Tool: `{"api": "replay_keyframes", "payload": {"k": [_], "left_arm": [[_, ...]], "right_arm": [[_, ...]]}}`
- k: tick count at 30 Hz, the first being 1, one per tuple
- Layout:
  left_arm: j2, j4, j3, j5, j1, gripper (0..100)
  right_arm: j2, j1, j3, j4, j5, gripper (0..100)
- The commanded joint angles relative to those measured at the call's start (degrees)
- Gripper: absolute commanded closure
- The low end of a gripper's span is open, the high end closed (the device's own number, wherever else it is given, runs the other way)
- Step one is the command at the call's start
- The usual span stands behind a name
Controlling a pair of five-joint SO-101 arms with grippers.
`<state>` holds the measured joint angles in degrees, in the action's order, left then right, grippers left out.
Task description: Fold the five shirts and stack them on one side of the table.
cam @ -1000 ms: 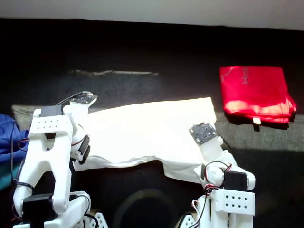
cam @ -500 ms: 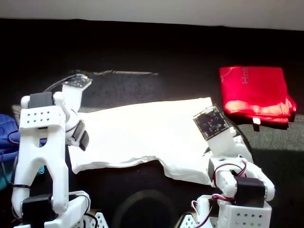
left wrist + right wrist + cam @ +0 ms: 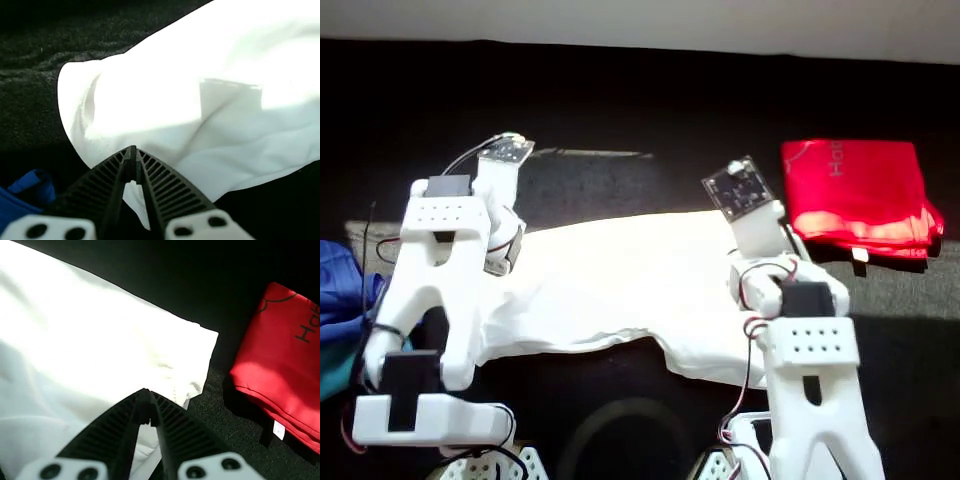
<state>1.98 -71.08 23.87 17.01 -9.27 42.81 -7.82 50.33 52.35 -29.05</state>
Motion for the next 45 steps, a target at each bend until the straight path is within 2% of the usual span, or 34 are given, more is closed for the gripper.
{"api": "replay_keyframes", "payload": {"k": [1,6,13,19,26,29,32,36,39,45], "left_arm": [[-8.75,2.46,-6.55,-3.43,0.84,99],[-20.00,2.11,-17.54,-5.63,-1.54,99],[-33.63,0.88,-33.27,-5.98,-6.11,99],[-46.55,-8.00,-53.85,-5.98,-6.99,99],[-61.14,-19.78,-82.24,-5.98,-6.55,99],[-65.63,-26.81,-92.62,-5.98,-6.55,99],[-68.18,-30.24,-99.21,-5.98,-6.64,99],[-65.98,-30.59,-99.38,-5.98,-6.73,99],[-60.26,-30.59,-95.08,-6.07,-6.46,99],[-43.47,-30.51,-77.93,-5.89,-3.74,99]], "right_arm": [[-13.41,-1.89,-6.20,-6.02,2.46,99.1],[-31.52,-1.80,-15.78,-10.95,5.98,99.1],[-55.87,0.57,-31.78,-12.09,5.98,99.1],[-69.67,2.15,-47.69,-11.74,5.98,99.1],[-77.49,2.07,-60.62,-11.47,5.98,99.1],[-77.67,1.89,-63.25,-6.29,5.98,99.1],[-77.58,1.71,-66.68,0.31,6.07,99.1],[-77.58,1.98,-73.01,7.43,6.07,99.1],[-77.58,1.98,-79.96,14.46,6.15,99.1],[-77.58,1.89,-96.22,27.38,8.00,99.1]]}}
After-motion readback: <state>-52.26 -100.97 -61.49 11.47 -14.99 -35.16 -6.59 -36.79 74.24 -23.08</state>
